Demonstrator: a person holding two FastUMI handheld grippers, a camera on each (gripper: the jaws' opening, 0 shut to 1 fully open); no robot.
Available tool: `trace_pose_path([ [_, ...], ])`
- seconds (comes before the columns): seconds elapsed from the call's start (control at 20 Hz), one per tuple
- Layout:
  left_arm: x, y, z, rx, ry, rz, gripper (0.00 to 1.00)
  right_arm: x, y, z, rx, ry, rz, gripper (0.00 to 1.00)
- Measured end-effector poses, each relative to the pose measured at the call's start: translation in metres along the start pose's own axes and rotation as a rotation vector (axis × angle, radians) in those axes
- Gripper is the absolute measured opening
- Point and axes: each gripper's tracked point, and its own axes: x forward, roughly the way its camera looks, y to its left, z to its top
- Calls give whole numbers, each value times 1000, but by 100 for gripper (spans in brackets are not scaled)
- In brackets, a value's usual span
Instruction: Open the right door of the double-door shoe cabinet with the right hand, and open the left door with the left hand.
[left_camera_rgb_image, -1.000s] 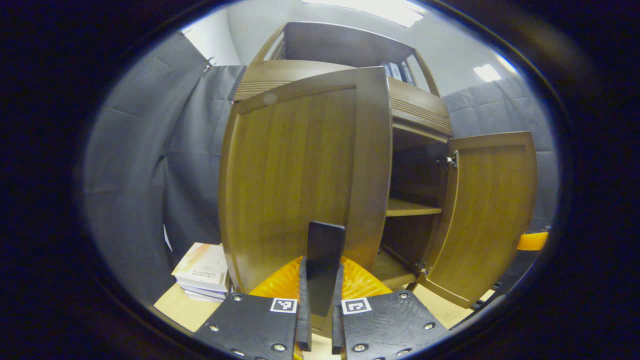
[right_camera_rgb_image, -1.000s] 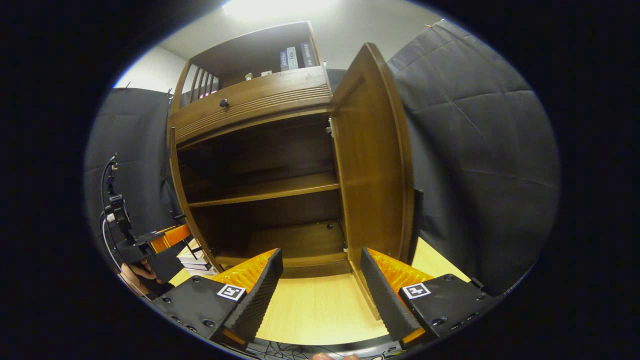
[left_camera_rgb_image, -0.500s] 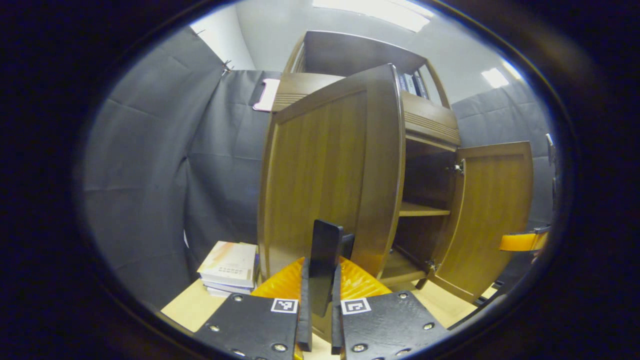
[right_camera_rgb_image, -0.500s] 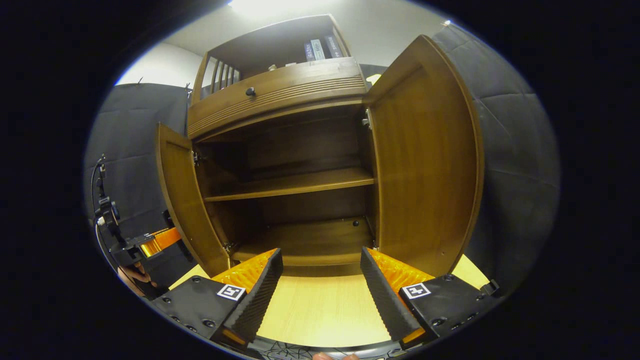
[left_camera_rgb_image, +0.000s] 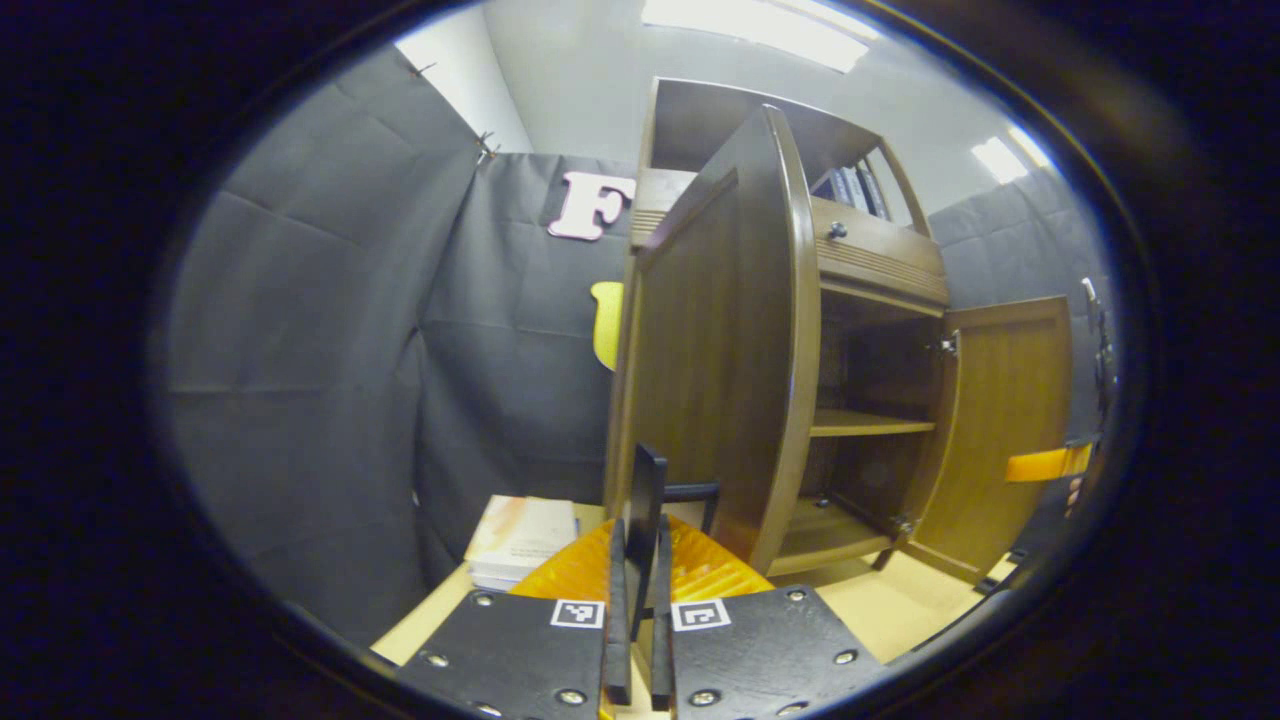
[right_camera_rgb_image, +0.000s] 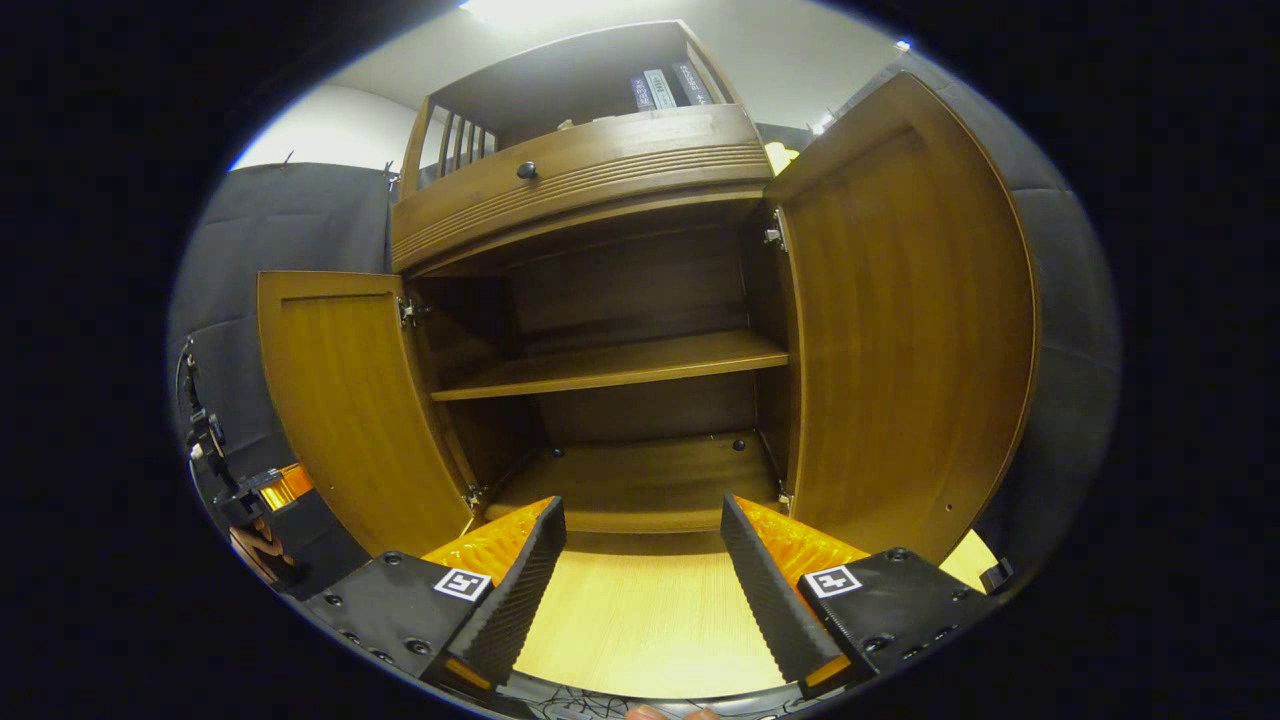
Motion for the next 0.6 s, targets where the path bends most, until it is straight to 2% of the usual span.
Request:
trace_pose_path([
  [0.15, -1, 34, -1, 1, -11, -12, 7, 5, 5, -1, -21, 10, 4, 92],
  [0.2, 0, 39, -1, 11, -5, -28, 9, 6, 6, 1, -22, 10, 7, 98],
  [0.25, 2, 42, 0, 25, 0, -37, 7, 6, 7, 2, -22, 8, 7, 93],
  [0.3, 2, 45, -1, 31, 5, -49, 7, 5, 8, 4, -23, 5, 7, 93],
  [0.35, 4, 46, -1, 23, 9, -56, 7, 7, 8, 5, -24, 1, 5, 98],
  [0.4, 5, 47, 1, 13, 9, -62, 7, 7, 8, 7, -27, -4, 2, 93],
  [0.45, 4, 48, 0, 9, 10, -65, 7, 8, 7, 8, -30, -9, 0, 98],
  [0.6, 1, 54, -2, 36, 23, -64, 7, 9, -3, 15, -56, -30, -20, 98],
])
